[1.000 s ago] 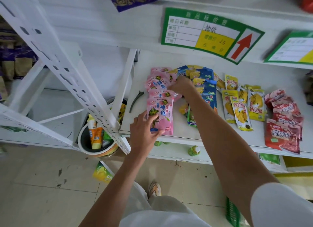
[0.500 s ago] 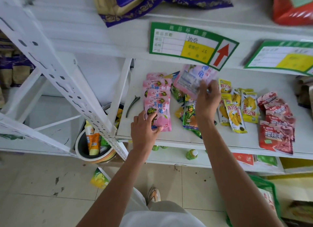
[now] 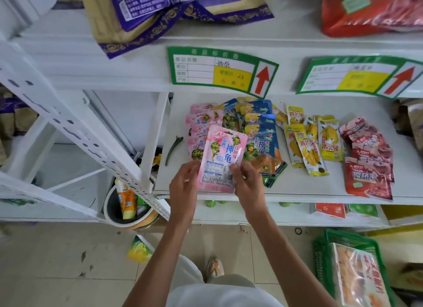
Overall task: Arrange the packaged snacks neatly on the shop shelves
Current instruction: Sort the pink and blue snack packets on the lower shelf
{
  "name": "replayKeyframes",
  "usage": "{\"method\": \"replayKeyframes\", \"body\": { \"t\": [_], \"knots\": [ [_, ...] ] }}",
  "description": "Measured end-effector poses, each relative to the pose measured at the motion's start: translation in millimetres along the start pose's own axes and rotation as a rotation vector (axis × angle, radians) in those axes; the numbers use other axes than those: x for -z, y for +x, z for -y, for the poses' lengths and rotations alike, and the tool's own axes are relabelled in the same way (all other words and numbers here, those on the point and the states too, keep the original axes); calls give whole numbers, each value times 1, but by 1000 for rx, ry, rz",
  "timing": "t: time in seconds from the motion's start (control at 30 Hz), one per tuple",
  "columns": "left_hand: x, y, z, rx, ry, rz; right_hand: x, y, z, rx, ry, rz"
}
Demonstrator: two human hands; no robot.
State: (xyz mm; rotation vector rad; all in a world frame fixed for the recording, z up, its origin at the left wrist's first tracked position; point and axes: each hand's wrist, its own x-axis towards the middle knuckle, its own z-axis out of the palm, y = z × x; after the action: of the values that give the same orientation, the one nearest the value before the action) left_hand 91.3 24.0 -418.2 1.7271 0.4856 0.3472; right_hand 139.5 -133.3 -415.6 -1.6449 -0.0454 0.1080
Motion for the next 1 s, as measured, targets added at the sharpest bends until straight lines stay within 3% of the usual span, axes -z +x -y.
{"method": "replayKeyframes", "body": {
  "t": [0.13,0.43,0.83,1.0],
  "knots": [
    [10,-13,-23,124,-132,105,-4,-12,11,58,-72,5],
    [30,-34,-24,130,-184,90,-11,-44,10,-14,-10,-14],
    [33,-54,-35,40,-204,87,-28,-87,47,39,-179,-306],
    [29,-40,-44,45,-230,143,-12,-76,63,77,-237,-216]
  ]
}}
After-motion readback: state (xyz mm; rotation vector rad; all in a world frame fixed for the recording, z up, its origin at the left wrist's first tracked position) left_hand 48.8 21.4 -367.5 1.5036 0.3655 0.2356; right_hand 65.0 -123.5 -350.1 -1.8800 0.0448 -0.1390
